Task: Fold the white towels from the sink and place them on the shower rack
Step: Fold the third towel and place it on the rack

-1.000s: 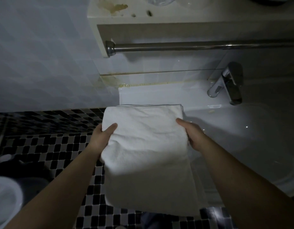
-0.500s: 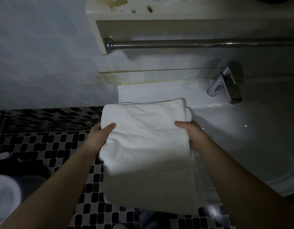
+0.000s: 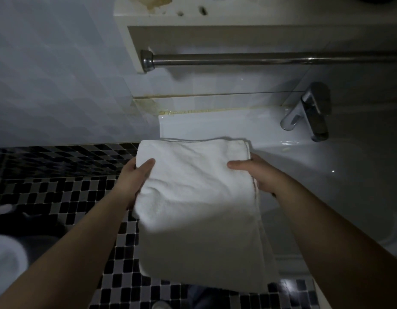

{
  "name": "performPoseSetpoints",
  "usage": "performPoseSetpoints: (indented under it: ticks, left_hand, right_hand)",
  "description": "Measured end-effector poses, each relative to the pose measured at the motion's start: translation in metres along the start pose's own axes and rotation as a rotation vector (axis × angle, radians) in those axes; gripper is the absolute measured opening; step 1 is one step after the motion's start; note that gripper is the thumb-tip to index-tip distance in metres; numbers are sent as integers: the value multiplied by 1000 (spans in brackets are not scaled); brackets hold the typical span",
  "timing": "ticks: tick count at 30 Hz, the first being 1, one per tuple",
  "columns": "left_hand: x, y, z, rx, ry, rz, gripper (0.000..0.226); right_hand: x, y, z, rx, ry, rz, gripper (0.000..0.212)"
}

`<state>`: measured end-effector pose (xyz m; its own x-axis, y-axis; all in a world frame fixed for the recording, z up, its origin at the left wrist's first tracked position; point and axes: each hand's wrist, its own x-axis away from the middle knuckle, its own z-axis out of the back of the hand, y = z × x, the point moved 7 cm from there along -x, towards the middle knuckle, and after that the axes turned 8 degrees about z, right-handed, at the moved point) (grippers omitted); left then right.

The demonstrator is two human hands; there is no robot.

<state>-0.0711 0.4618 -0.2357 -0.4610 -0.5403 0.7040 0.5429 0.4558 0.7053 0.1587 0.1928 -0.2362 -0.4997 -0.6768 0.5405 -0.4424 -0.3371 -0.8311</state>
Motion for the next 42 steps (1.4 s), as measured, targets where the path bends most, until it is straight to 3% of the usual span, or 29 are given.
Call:
performPoseSetpoints:
  ticks: [7,10,13,19,23,28,34,38,42]
  left_hand:
    - [-3,28,-13,-79,-36,-121,36]
    - [-9,40,-16,-173,-37,-153,34]
    - [-16,47,-17,-322,-12,-176,39]
    - [-24,53,-25,-515,-31,-157,63]
    - [-28,57,-26,-626,-18,-144,80]
    - [-24,65,-25,-553,-23,-208,54]
    - [-28,57,-12,-651,-16,-172,82]
    - [-24,56,-8,-599,-35,-135,64]
    - [-19,64,-14,-597,-4,-173,49]
  right_hand:
    - [6,-19,9,39,40,148,38]
    - [5,-18,6,97,-7,86,30]
    - [2,-15,9,161,-26,13,34]
    - [-3,-8,8,19,-26,-29,43]
    - [0,-5,6,165,-66,-94,49]
    - [-1,-21,10,38,15,115,44]
    - [-2,-7,1,111,-113,-66,30]
    - [-2,0,-1,57,-118,-119,37]
    - [-1,-12,1,88,-6,9,44]
